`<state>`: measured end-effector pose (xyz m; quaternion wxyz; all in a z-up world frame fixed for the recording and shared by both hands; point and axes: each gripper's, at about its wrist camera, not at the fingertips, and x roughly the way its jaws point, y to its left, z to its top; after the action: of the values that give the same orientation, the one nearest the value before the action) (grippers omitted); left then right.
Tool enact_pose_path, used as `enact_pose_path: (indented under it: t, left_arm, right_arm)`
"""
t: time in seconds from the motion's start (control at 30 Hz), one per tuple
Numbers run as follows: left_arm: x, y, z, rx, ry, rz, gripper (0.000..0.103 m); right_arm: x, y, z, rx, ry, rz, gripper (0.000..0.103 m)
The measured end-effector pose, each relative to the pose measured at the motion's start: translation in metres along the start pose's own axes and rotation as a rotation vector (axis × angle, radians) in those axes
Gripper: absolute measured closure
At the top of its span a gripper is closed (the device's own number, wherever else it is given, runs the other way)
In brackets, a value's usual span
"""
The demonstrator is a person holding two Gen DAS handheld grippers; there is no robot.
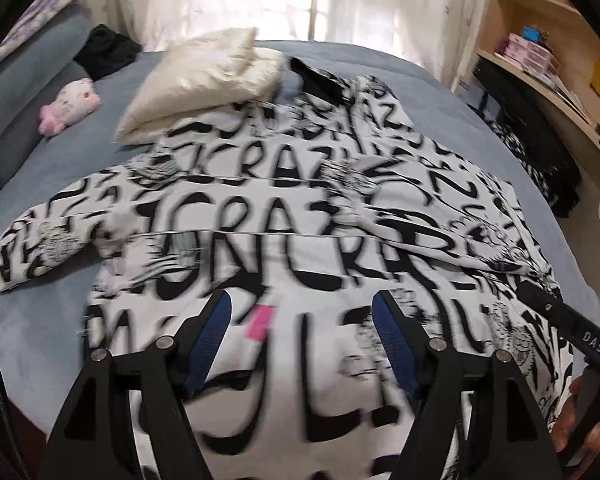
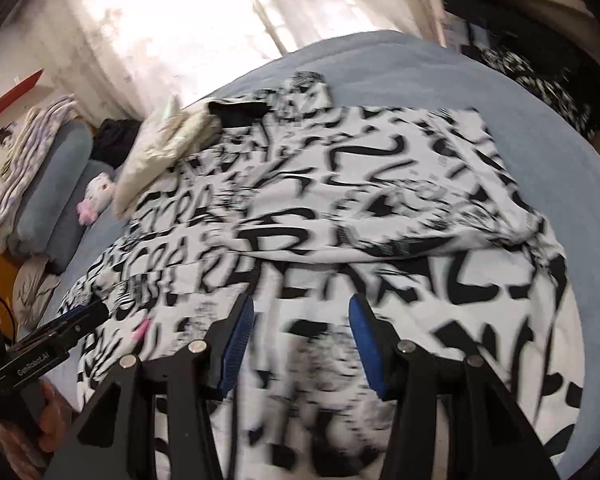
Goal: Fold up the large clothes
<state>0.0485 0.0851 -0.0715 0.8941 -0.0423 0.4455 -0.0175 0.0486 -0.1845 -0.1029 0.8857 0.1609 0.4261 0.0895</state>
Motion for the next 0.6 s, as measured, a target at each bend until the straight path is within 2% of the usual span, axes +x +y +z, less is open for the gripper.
enact_pose_path:
  t: [0.2, 0.4, 0.5, 0.6]
  left_arm:
    - [-0.027, 0.072, 0.000, -0.088, -0.061, 0.066, 0.025]
    - [-0.037, 0.156, -0.004, -0.214, -0.090, 0.136, 0.024]
    - [-0.036, 0.196, -0.008, -0.282, -0.093, 0.133, 0.024]
    - [-0.031, 0.234, -0.013, -0.344, -0.096, 0.094, 0.023]
  right_arm:
    - [0.010, 0.068, 0.007, -0.136, 0.003, 0.054, 0.053]
    - [0.031, 0.151, 0.012, -0.295, -0.015, 0.089, 0.053]
    - [0.044, 0.186, 0.013, -0.345, -0.017, 0.106, 0.053]
    - [0.062, 0.217, 0.013, -0.380, -0.010, 0.124, 0.053]
